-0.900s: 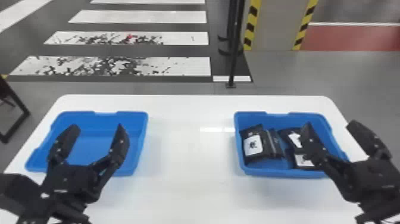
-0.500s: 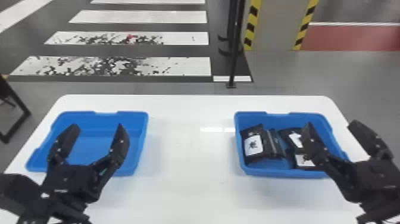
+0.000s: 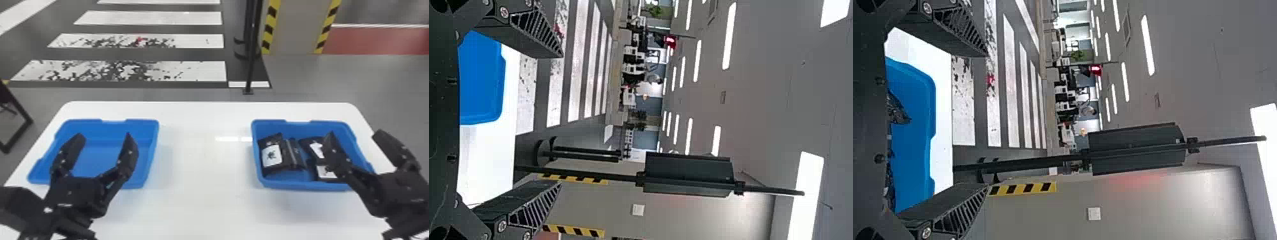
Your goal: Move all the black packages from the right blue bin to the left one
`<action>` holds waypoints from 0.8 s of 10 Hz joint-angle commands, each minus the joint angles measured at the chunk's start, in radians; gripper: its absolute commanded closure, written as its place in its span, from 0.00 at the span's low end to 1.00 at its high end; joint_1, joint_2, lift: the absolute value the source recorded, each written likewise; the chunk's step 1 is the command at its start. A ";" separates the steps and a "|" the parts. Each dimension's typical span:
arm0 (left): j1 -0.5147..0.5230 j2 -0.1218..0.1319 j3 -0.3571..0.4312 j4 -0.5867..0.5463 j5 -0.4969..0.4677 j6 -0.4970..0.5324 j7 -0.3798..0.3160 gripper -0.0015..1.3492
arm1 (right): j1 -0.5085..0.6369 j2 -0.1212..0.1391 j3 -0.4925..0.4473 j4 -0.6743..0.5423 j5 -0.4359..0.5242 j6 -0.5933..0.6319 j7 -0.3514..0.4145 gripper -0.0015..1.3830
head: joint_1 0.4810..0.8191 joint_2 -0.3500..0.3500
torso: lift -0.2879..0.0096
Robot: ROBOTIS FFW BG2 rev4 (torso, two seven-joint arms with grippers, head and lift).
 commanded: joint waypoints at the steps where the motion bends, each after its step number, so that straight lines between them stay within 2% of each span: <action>1: -0.002 0.002 -0.002 0.000 -0.004 0.003 0.000 0.11 | -0.024 0.000 0.002 0.007 0.014 0.030 -0.008 0.06 | 0.63 0.51 | 0.50; 4: -0.007 0.005 -0.014 0.000 -0.010 0.003 0.000 0.11 | -0.118 -0.006 0.020 0.086 0.036 0.069 -0.013 0.07 | 0.63 0.49 | 0.50; 6: -0.007 0.005 -0.016 0.002 -0.012 0.001 0.000 0.11 | -0.196 -0.009 0.036 0.152 0.082 0.160 -0.011 0.06 | 0.63 0.49 | 0.50; 7: -0.007 0.005 -0.016 0.005 -0.014 0.001 0.000 0.11 | -0.265 -0.012 0.048 0.216 0.084 0.219 -0.004 0.06 | 0.63 0.49 | 0.50; 8: -0.010 0.005 -0.020 0.007 -0.016 0.001 0.000 0.11 | -0.346 -0.012 0.050 0.297 0.092 0.256 0.044 0.06 | 0.63 0.49 | 0.50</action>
